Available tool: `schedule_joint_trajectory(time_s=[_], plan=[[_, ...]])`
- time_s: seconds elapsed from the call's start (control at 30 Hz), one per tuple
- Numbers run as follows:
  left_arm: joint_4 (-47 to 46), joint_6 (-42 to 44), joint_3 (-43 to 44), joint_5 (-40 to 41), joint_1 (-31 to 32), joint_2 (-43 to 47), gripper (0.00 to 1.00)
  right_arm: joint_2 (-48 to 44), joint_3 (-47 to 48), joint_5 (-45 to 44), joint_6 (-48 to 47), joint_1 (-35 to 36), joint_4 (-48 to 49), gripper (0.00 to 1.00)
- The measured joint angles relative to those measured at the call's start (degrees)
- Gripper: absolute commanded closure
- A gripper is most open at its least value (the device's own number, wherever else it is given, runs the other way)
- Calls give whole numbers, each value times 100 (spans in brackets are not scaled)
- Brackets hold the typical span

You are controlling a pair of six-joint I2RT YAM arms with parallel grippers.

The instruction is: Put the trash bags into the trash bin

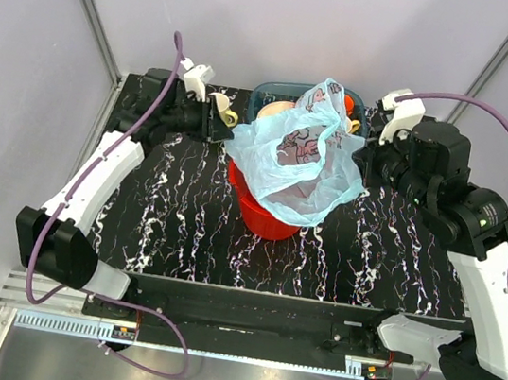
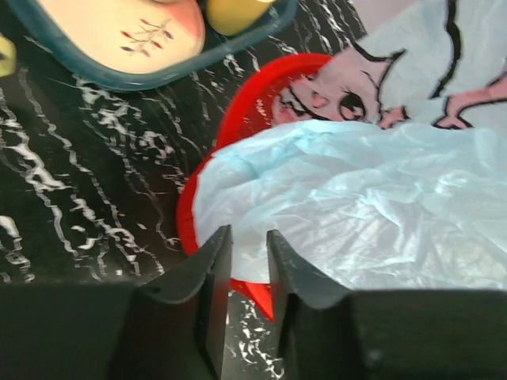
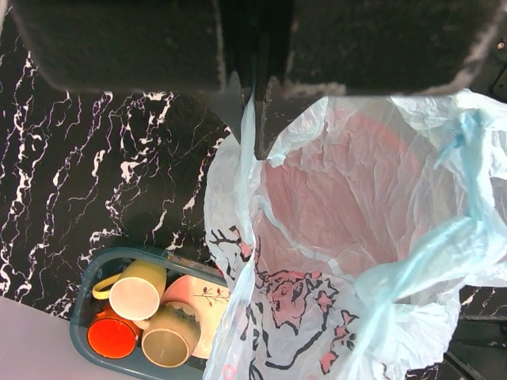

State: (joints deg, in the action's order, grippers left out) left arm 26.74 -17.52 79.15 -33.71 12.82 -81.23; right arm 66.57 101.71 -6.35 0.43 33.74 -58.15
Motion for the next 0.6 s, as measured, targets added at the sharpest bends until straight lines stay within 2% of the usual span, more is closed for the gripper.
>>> schedule_joint_trajectory(time_s=[0.03,0.07,0.17,0.43,0.6], plan=[[20,-2,2,-17,59,-9,80,13,2,0,4,0,-2,100],[42,4,11,-55,155,-17,91,31,15,0,9,0,-2,100],[59,17,11,-144,428,-26,96,76,63,4,33,0,0,100],[57,98,11,-267,1537,-31,99,85,92,149,146,-2,153,100],[37,70,11,-153,1622,-267,99,85,92,192,186,-2,308,100]])
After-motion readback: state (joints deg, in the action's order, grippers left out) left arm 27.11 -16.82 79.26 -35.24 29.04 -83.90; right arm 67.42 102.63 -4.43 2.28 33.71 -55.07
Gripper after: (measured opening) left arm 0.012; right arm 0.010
